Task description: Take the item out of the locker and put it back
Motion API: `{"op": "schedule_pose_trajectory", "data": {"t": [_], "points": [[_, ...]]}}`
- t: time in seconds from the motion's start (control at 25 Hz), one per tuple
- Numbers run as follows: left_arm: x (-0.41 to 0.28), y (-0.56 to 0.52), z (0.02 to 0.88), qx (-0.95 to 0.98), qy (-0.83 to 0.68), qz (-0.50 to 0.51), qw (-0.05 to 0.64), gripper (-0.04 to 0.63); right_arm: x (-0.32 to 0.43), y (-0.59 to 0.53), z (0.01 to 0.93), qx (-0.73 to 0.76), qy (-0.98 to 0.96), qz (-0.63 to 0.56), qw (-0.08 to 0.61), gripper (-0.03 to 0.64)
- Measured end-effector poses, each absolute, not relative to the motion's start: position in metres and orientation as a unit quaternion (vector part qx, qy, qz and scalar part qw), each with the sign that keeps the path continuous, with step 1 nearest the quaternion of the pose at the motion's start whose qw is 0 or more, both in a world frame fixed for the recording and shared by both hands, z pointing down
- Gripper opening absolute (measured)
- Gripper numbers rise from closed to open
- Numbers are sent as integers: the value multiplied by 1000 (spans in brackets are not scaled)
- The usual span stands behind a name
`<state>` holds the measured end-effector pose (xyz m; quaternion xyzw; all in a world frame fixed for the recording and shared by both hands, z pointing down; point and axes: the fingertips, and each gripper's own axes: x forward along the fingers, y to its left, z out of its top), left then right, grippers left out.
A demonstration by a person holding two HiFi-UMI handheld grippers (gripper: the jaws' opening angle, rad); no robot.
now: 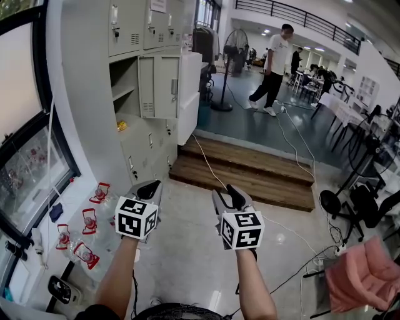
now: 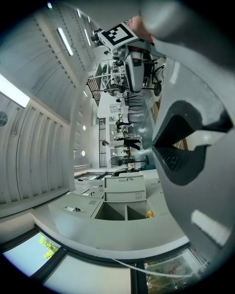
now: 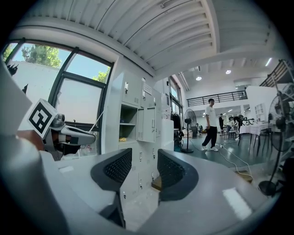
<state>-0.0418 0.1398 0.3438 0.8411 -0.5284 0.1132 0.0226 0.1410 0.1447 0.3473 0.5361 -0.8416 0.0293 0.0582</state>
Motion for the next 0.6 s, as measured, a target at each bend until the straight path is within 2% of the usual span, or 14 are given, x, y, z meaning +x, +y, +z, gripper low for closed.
{"op": "schedule_pose_trajectory", "data": {"t": [0.16, 0.6], "points": [[-39, 142, 342, 842, -527, 112, 21, 0, 143, 148, 349, 535, -842, 33, 60, 247], [-29, 150, 345, 844, -524, 112, 25, 0, 155, 158, 350, 541, -838, 42, 55, 320]]}}
